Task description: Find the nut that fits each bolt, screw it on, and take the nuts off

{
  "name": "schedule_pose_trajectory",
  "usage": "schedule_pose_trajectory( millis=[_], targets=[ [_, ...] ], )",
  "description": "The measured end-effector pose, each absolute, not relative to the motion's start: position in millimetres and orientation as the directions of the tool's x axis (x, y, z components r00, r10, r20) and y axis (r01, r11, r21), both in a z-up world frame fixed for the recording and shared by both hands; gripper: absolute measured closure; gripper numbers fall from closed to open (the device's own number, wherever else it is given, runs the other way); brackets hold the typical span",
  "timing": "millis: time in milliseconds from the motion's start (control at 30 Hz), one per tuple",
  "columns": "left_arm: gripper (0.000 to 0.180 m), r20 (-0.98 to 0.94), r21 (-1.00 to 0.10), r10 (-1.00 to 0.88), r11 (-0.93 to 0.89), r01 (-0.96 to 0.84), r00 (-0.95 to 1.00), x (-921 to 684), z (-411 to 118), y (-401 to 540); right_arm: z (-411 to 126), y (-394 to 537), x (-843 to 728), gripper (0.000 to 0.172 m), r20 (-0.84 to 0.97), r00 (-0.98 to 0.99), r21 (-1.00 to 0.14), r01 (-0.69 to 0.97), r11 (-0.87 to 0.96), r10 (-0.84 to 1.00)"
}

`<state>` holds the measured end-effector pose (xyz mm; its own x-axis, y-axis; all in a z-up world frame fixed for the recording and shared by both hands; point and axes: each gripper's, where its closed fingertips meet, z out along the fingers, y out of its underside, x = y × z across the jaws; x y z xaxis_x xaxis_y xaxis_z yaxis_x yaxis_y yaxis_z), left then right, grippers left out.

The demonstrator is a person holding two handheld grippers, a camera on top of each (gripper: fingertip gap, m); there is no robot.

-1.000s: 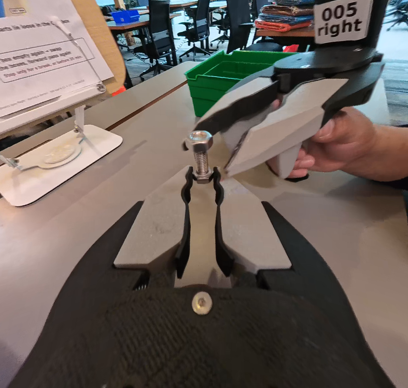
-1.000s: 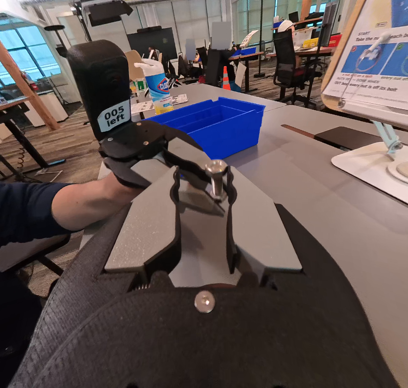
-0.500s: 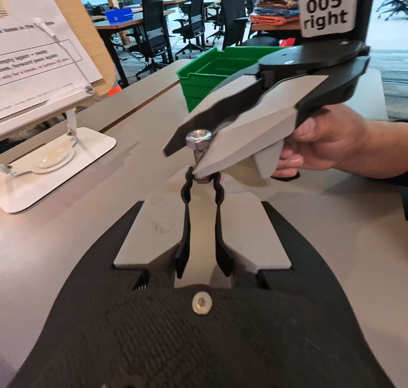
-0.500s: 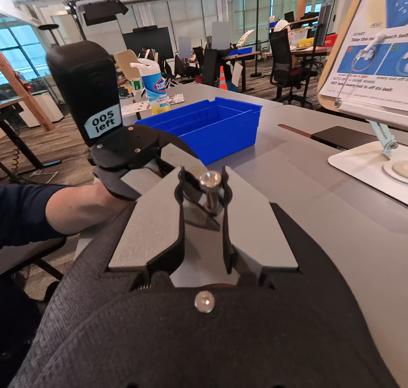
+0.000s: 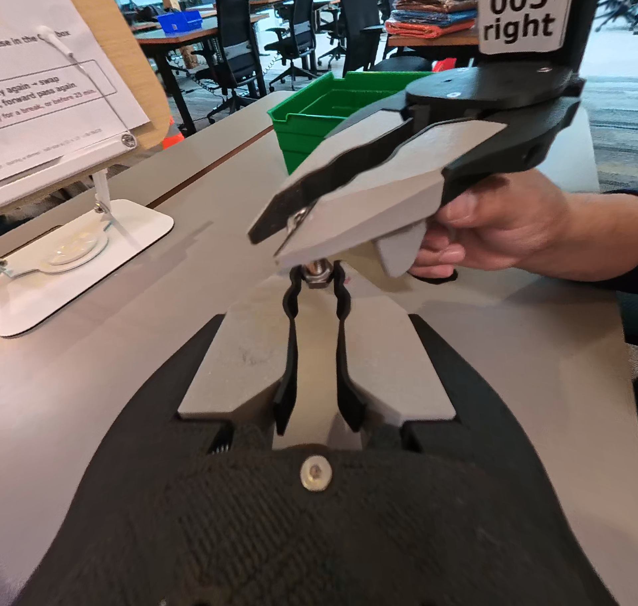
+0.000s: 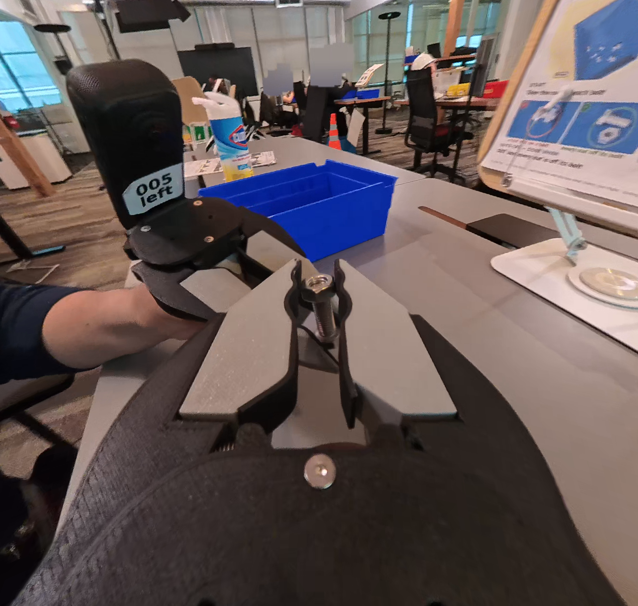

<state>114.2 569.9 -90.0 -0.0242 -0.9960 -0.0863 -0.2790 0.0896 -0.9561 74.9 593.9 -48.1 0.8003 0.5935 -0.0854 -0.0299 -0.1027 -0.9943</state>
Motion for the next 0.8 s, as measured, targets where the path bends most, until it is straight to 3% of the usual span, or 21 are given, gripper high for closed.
schedule_pose_trajectory(
  millis=[133,300,500,600,800],
  targets=[
    [0.164,-0.036,-0.962,-0.994,0.062,-0.265,-0.099,113.8,-89.0,560.0,-48.6,588.3,69.6,0.156,-0.147,0.739,-0.987,-0.068,-0.145,0.657],
    [0.164,0.156,-0.972,-0.95,-0.099,-0.212,-0.271,103.2,-71.3,546.1,-29.8,574.9,80.8,0.157,-0.252,0.651,-0.967,-0.19,-0.168,0.716],
    [0.164,0.171,-0.974,-0.935,-0.113,-0.195,-0.311,97.9,-64.4,541.8,-26.8,564.7,81.8,0.158,-0.318,0.554,-0.945,-0.247,-0.213,0.769],
    [0.164,0.121,-0.977,-0.964,-0.073,-0.202,-0.238,101.7,-68.9,550.7,-32.2,573.5,86.2,0.157,-0.351,0.588,-0.935,-0.268,-0.234,0.729],
    [0.164,0.14,-0.987,-0.977,-0.125,-0.104,-0.16,101.5,-56.0,565.9,-29.0,584.5,92.9,0.124,-0.406,0.621,-0.908,-0.356,-0.219,0.67]
  ],
)
